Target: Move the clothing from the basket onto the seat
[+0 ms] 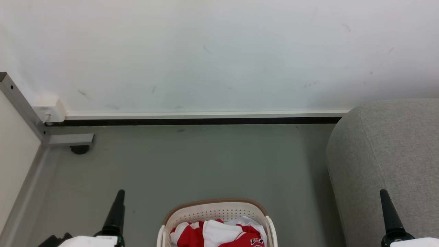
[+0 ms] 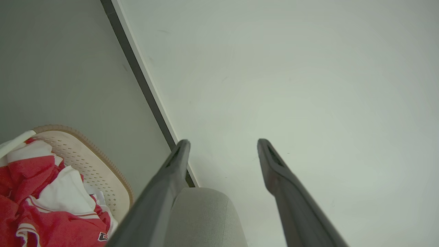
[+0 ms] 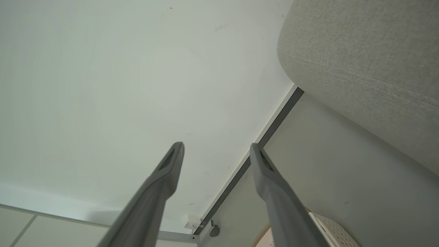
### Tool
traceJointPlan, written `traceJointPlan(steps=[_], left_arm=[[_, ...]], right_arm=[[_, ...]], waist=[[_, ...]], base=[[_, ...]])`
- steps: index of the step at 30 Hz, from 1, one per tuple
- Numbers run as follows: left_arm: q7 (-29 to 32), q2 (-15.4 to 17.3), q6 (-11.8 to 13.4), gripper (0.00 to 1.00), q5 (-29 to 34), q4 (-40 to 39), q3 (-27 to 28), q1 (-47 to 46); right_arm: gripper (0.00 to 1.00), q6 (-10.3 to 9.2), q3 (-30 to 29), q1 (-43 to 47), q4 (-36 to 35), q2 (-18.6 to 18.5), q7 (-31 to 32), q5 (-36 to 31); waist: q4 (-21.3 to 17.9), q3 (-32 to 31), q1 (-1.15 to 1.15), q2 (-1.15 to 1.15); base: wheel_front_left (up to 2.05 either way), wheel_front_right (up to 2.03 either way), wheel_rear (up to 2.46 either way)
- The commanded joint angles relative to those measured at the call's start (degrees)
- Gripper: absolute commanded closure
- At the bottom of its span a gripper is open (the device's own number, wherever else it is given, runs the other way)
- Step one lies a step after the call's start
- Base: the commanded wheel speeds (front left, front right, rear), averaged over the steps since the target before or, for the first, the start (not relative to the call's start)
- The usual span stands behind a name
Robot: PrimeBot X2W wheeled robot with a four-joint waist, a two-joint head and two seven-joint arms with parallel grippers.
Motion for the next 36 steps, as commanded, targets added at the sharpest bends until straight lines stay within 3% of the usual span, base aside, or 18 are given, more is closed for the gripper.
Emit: traceJointPlan(steps=[1,18,36], left_arm=[[-0.71,0.36,0.49,0.0,3.19,-1.37,-0.49,-0.32],[-4.67,0.48,3.05,0.0,21.47,-3.76,-3.67,1.08],[-8.16,0.59,4.65,0.0,36.86,-5.26,-6.06,2.42]], right_arm=[[0.0,-0.02,0.43,-0.33,-1.43,-0.71,-0.74,-3.46],[0.0,-0.03,2.44,1.4,-3.34,-0.94,-4.7,-20.45],[0.0,-0.05,4.64,2.3,-5.0,-1.96,-8.17,-34.7]], waist=[[0.03,0.0,0.0,0.0],[0.33,-0.14,0.0,0.0],[0.58,-0.23,0.0,0.0]], base=[[0.0,0.0,0.0],[0.0,0.0,0.0],[0.0,0.0,0.0]])
